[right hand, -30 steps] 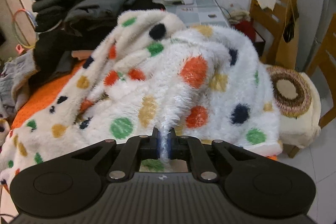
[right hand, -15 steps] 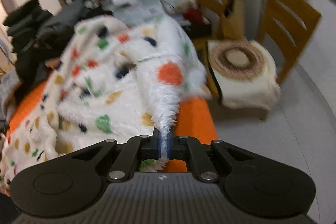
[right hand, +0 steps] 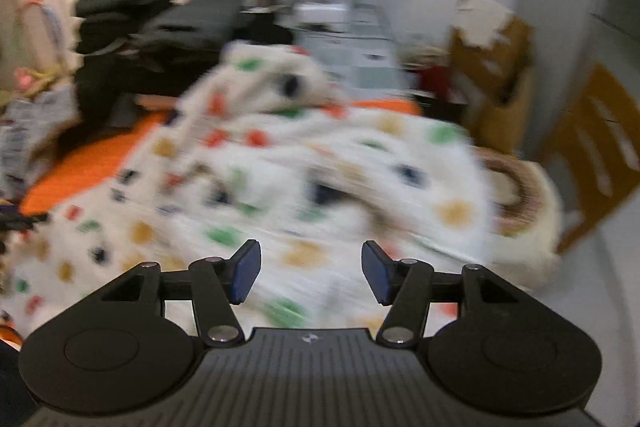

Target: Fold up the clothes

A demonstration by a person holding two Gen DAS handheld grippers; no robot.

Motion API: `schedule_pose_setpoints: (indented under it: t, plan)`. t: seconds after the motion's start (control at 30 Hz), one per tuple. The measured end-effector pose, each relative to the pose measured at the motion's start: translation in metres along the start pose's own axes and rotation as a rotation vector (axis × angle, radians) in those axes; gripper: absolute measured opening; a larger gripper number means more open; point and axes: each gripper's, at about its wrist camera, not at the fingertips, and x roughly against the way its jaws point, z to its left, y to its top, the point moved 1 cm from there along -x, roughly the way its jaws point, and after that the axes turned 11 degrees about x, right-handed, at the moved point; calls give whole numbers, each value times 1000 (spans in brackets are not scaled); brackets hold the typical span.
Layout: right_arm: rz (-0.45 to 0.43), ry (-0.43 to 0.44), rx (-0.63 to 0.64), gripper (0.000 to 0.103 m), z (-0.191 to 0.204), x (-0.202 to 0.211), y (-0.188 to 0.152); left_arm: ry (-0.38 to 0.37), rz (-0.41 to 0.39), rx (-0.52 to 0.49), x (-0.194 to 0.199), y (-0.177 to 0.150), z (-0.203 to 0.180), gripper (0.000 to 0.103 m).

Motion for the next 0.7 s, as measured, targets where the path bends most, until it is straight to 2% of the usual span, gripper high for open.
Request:
schedule_pose_setpoints:
  t: [0.1, 0.23, 0.37, 0.6, 0.7]
  plan:
    - [-3, 84, -4, 63, 39, -34, 26, -65, 44, -28, -4, 2, 23, 92]
    - [9, 177, -46, 67, 93, -82, 52, -203, 116, -17, -8, 5, 54, 83]
    - [41, 219, -74, 69, 136, -129, 71, -322, 177, 8, -17, 7, 75, 76]
    - [112, 299, -179, 74, 193, -211, 106, -411, 204, -22, -26, 5, 86, 76]
    - [165, 358, -311, 74, 210, -245, 111, -437, 203, -10, -27, 4, 90, 76]
